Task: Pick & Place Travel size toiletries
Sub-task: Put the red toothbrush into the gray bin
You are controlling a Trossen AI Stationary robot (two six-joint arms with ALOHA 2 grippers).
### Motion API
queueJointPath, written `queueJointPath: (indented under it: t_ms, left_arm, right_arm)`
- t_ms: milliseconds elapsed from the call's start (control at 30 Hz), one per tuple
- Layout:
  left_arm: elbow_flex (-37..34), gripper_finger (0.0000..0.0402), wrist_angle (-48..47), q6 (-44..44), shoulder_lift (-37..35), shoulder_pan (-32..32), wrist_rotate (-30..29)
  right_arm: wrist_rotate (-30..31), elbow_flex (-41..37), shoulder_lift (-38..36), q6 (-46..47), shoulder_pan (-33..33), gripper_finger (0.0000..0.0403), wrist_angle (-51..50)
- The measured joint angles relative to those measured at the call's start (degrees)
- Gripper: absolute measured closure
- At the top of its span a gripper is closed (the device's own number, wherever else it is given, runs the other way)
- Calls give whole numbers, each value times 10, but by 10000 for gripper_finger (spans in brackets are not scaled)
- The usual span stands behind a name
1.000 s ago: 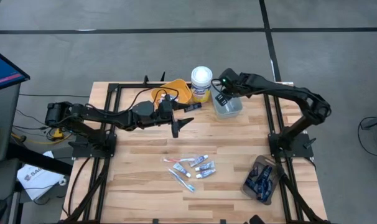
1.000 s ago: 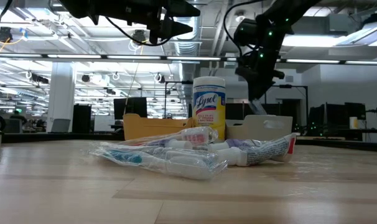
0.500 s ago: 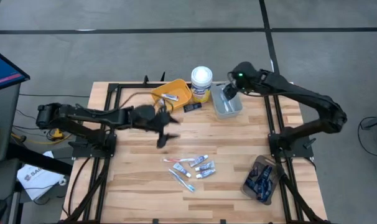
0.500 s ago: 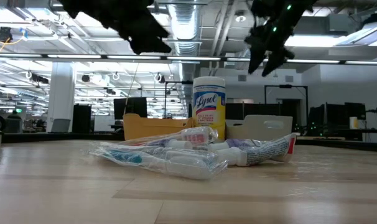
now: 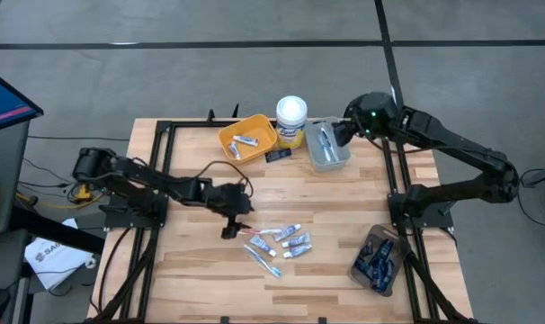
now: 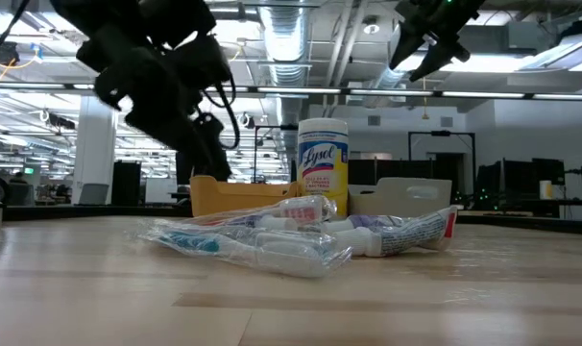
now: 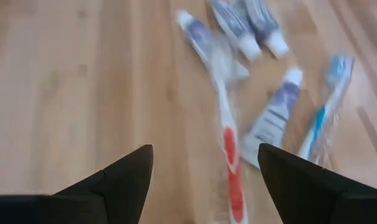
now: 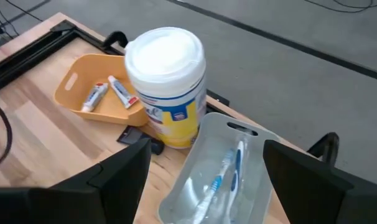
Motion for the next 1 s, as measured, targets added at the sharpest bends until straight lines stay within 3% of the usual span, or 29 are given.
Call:
queueJointPath:
  t_ms: [233,367,833,1000]
  left_arm:
    - [0,116,3,-9,44,-34,-20]
    - [-7,117,4,-12,46,-37,-52]
    - [-48,118,21,-17,48,-75,-67]
    - [-47,151,24,-18,74,-72,-87]
  right_arm:
    - [0,0,7,5,3,101,-3]
    - [0,0,13,8,3,101,-1]
    - [0,0,13,10,3,101,-1]
    - [0,0,13,10,3,101,-1]
